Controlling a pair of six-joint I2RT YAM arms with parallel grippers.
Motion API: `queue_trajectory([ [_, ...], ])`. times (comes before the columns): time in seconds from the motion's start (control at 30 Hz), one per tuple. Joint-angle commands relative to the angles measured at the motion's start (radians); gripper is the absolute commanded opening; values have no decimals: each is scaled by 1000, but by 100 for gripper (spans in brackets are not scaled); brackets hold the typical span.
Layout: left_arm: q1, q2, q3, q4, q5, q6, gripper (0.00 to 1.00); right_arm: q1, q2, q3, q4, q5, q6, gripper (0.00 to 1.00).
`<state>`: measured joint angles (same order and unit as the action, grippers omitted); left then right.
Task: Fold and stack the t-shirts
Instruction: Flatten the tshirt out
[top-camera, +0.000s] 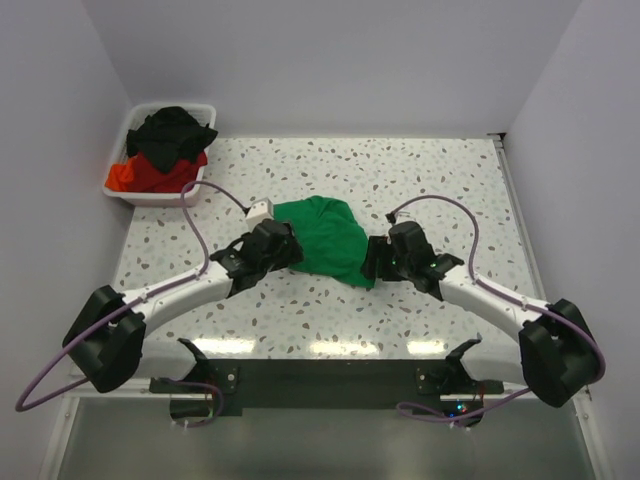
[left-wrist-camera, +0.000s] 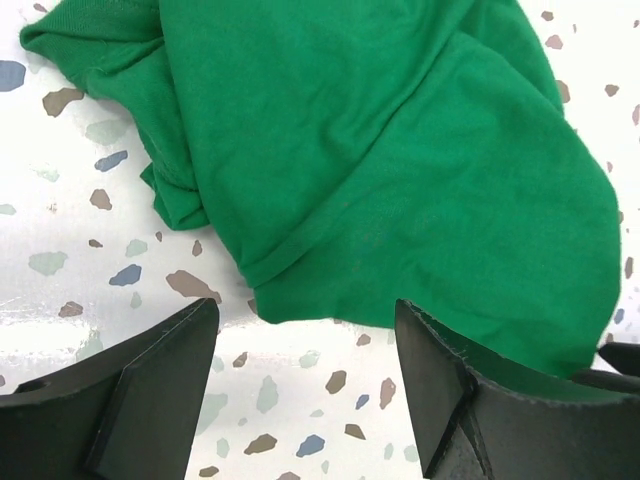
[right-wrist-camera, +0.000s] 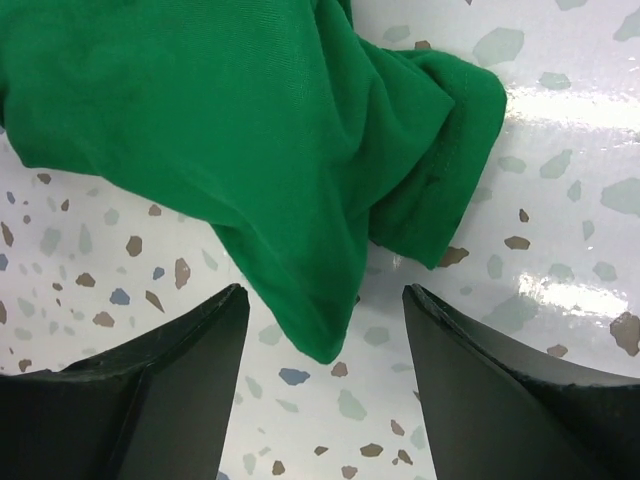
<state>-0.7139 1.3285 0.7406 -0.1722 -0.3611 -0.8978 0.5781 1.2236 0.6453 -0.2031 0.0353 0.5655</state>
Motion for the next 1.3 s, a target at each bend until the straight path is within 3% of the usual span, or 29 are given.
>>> queue_trajectory([
  [0.0, 2, -69, -7, 19, -13, 13, 76, 8, 33, 1, 86, 23, 14, 67],
  [0.1, 2, -92, -14, 13, -15, 13, 76, 6, 42, -16, 106, 18, 16, 62],
  [0.27, 1, -107, -15, -1, -18, 13, 76, 6, 83, -9, 123, -1, 20, 28],
  [0.33, 1, -110, -15, -6, -18, 13, 76, 6, 91, -6, 131, -14, 22, 19],
  [0.37, 2, -112, -17, -4, -18, 13, 76, 6, 93, -4, 133, -15, 23, 8],
  [0.43, 2, -120, -17, -10, -18, 11, 76, 8, 83, 7, 117, -15, 30, 0],
  [0.73, 2, -161, -24, -27, -15, 8, 76, 8, -96, 187, -42, 40, -25, 0],
  [0.97, 1, -178, -24, -30, 13, 19, 75, 6, -110, 383, -114, 63, -81, 0],
  [1.27, -10, -198, -93, 109, 223, 106, 68, 6, -82, 614, -154, 149, -170, 0],
])
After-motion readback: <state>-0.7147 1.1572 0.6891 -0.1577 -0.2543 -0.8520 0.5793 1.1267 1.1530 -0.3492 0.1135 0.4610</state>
